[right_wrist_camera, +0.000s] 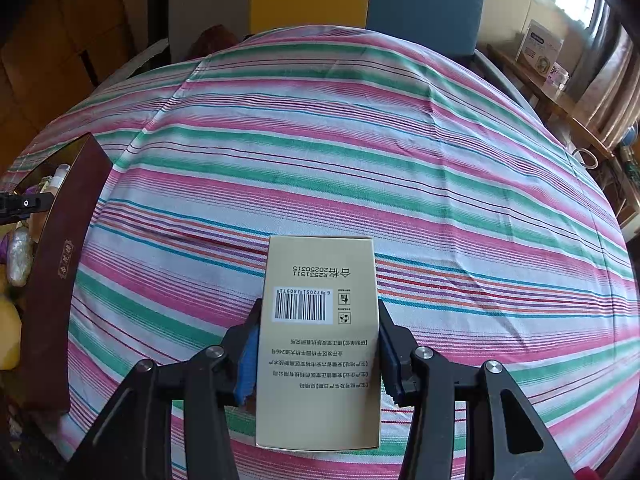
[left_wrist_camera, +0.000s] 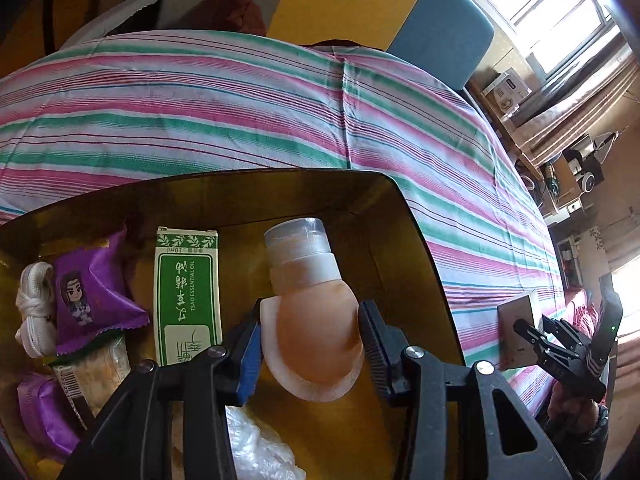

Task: Organize objects
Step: 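Lower the peach bottle into the gold tray and open the left tool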

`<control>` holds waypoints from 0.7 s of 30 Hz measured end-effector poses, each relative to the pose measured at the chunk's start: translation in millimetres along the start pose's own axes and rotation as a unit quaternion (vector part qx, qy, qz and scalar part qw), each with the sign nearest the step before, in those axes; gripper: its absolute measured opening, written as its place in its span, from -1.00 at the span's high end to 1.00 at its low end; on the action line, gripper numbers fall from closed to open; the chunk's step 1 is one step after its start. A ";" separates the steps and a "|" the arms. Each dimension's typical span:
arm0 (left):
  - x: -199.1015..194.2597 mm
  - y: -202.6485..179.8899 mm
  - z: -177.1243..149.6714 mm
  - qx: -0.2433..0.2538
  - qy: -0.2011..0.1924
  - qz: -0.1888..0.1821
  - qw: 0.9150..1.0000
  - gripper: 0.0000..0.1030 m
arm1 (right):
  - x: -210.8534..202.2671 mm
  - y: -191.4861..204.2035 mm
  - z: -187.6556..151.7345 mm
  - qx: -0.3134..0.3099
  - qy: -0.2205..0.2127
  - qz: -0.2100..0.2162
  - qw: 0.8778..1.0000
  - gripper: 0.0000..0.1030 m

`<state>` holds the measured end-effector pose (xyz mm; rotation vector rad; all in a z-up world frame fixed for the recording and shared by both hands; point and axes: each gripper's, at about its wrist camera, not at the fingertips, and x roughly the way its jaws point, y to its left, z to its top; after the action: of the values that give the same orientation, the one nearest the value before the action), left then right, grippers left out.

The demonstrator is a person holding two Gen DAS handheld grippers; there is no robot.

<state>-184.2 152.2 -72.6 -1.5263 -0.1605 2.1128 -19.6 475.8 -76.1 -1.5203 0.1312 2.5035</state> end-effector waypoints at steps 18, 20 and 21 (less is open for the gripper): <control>-25.4 -7.5 -1.4 0.018 -0.014 0.032 0.999 -0.02 | -1.5 0.2 1.9 -0.002 -0.001 -0.001 1.000 0.03; -38.0 -12.8 -4.3 0.029 -0.030 0.047 0.998 -0.02 | -1.3 -0.6 2.2 -0.003 -0.001 -0.002 1.000 0.03; -46.2 -16.6 -6.7 0.038 -0.044 0.058 0.997 -0.02 | -0.9 -0.8 2.3 -0.004 -0.002 -0.003 1.000 0.03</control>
<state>-161.9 143.1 -29.2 -1.4309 -0.0224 2.2526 -21.0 476.9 -74.2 -1.5172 0.1160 2.5048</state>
